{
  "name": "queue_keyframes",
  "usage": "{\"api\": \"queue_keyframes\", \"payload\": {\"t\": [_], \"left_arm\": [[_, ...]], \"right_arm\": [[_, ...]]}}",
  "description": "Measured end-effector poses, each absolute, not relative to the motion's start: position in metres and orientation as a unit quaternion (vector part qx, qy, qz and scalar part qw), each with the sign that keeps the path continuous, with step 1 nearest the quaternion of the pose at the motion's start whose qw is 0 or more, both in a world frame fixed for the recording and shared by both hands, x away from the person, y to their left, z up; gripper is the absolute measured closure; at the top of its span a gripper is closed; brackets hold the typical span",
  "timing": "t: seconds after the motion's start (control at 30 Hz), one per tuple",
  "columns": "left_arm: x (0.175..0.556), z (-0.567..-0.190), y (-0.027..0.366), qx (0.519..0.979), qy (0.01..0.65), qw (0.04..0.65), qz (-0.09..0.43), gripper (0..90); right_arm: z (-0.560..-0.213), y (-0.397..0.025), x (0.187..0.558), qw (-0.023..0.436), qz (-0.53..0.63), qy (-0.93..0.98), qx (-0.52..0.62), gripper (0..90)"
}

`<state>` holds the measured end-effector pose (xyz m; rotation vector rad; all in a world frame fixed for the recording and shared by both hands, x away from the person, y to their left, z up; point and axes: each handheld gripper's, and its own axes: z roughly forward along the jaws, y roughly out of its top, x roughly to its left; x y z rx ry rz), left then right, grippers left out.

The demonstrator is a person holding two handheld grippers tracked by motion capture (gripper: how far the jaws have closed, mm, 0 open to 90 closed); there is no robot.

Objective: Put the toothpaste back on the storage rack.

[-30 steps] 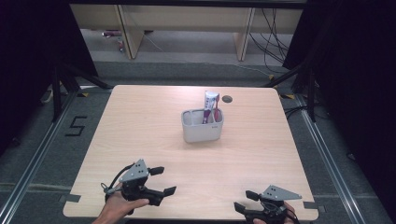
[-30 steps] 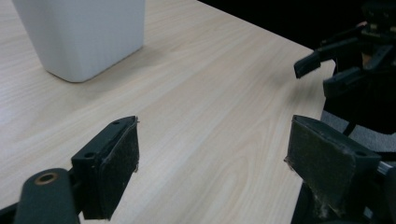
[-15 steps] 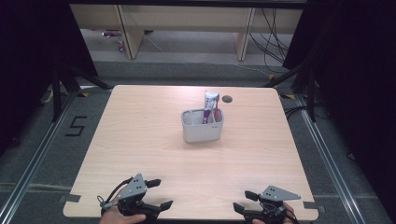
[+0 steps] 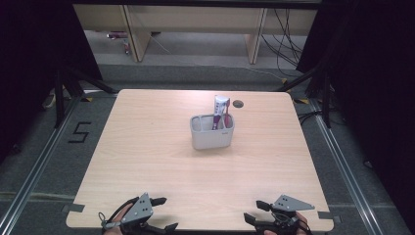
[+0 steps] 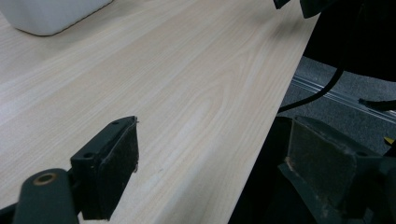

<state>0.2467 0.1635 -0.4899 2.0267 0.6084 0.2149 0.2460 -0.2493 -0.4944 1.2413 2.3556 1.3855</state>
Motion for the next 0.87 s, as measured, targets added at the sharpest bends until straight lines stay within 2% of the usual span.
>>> {"api": "queue_keyframes", "payload": {"t": [0.13, 0.17, 0.27, 0.37, 0.87], "left_arm": [[0.2469, -0.4904, 0.1659, 0.845, 0.243, 0.467, 0.097, 15.6], [0.2462, -0.4913, 0.165, 0.841, 0.245, 0.474, 0.088, 15.6], [0.2453, -0.4906, 0.1666, 0.848, 0.241, 0.463, 0.095, 15.6], [0.2406, -0.4892, 0.1673, 0.844, 0.242, 0.468, 0.099, 15.6], [0.2396, -0.4906, 0.17, 0.849, 0.248, 0.456, 0.102, 15.7]], "right_arm": [[-0.4941, -0.2485, 0.2453, 0.07, 0.46, 0.785, 0.41, 31.9], [-0.4936, -0.2467, 0.2432, 0.057, 0.459, 0.78, 0.422, 31.9], [-0.4948, -0.2481, 0.2451, 0.075, 0.458, 0.786, 0.408, 31.6], [-0.4967, -0.2466, 0.2463, 0.064, 0.458, 0.785, 0.412, 31.5], [-0.497, -0.2473, 0.246, 0.071, 0.456, 0.786, 0.412, 30.3]]}}
